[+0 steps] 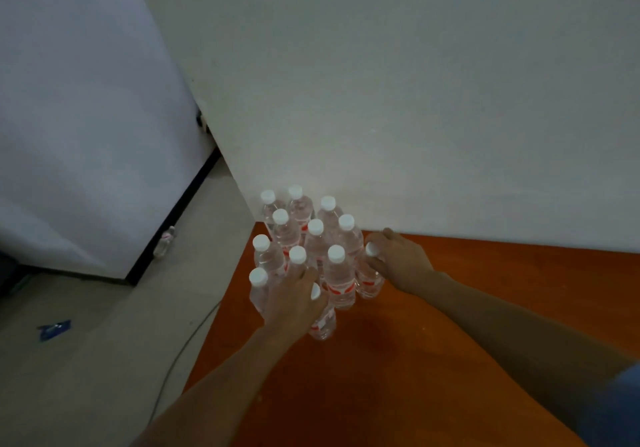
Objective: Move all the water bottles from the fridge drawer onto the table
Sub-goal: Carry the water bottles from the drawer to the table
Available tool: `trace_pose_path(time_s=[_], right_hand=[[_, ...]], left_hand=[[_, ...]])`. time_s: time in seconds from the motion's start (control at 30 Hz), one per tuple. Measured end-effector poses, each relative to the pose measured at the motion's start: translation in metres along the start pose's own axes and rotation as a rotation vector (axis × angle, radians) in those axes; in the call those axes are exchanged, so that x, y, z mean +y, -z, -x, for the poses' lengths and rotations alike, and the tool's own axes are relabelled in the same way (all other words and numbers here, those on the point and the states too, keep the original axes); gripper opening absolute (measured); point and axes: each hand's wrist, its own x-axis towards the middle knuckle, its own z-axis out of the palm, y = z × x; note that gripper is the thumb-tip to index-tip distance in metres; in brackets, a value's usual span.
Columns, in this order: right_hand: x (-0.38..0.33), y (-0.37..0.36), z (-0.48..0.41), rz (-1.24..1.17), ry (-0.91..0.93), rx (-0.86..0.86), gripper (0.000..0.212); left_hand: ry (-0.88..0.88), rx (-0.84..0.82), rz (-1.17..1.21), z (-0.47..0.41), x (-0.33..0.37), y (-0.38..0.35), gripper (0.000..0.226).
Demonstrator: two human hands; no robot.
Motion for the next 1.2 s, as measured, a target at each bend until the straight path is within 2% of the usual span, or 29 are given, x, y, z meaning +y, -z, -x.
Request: trace_pose_path(time_s=[0.13,0.23,0.33,0.43,0.6,0.77,0.9,1.2], right_hand=[[-0.007,-0.006,-0.004,-0.026,-0.034,0.053,0.036],[-0.011,-0.010,-0.004,-0.087,-0.103,0.057,0.044],[-0.018,-0.010,0.003,-0.125,-0.233,0.047,0.058],[-0.030,-0.005,0.020,-0.126,-0.408,0.028,0.068],[-0.037,0.010,0.077,-0.081,-0.596,0.045,0.055],[-0.030,0.039,0.169,-0.049,-0.754,0.139,0.048],[-0.028,0.059,0.268,-0.039,-0.933,0.227,0.048],[-0.051,0.077,0.549,-0.051,-1.355,0.443,0.042]], left_hand=[[-0.046,-0.045,-0.018,-0.015,-0.005,-0.006,0.029],[-0.140,-0.089,-0.063,-0.021,-0.017,-0.007,0.034],[-0.286,-0.136,-0.035,-0.025,-0.032,-0.003,0.041],[-0.424,-0.095,0.036,-0.031,-0.037,0.012,0.040],[-0.637,-0.013,0.034,-0.039,-0.012,0.037,0.033],[-0.798,-0.093,0.031,-0.020,0.054,0.047,0.023],[-0.982,-0.164,-0.022,0.025,0.128,0.047,0.026],[-1.279,-0.303,-0.033,0.204,0.311,0.022,0.028]])
